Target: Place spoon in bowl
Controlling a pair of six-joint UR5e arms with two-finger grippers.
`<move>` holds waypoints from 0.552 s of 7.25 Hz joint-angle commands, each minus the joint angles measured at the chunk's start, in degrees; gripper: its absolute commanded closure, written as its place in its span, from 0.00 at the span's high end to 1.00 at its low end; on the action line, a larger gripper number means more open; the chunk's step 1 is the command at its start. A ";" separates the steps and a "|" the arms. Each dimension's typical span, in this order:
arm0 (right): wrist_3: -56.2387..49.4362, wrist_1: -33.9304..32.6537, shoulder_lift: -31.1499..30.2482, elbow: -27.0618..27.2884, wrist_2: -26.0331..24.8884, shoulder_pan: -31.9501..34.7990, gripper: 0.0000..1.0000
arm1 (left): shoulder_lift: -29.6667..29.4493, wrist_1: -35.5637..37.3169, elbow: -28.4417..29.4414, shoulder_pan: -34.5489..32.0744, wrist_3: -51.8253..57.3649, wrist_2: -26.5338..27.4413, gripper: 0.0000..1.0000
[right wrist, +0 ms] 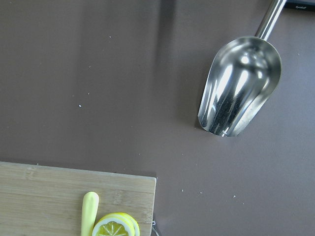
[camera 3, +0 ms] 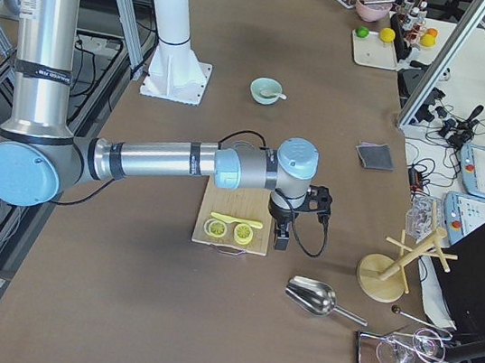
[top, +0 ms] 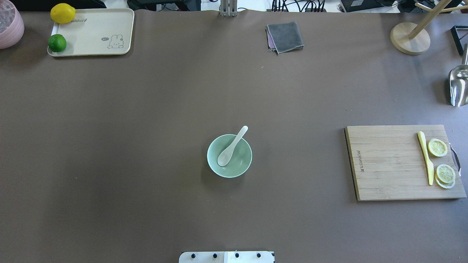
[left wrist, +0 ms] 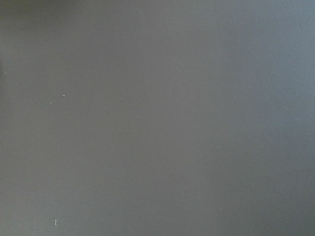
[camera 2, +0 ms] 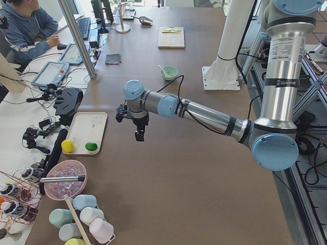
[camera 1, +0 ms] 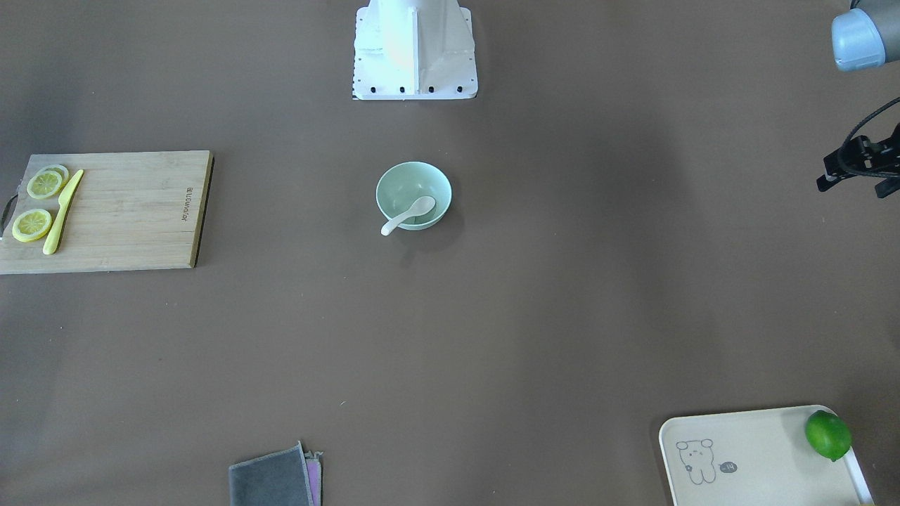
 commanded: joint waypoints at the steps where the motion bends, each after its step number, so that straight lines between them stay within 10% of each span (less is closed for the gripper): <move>1: -0.33 0.03 0.31 -0.01 0.38 0.00 1.00 | 0.03 -0.12 1.74 -1.52 0.32 0.06 0.98; 4: -0.24 -0.23 0.66 -0.37 0.65 -0.09 1.00 | 0.12 -0.12 2.53 -2.93 0.41 0.23 0.98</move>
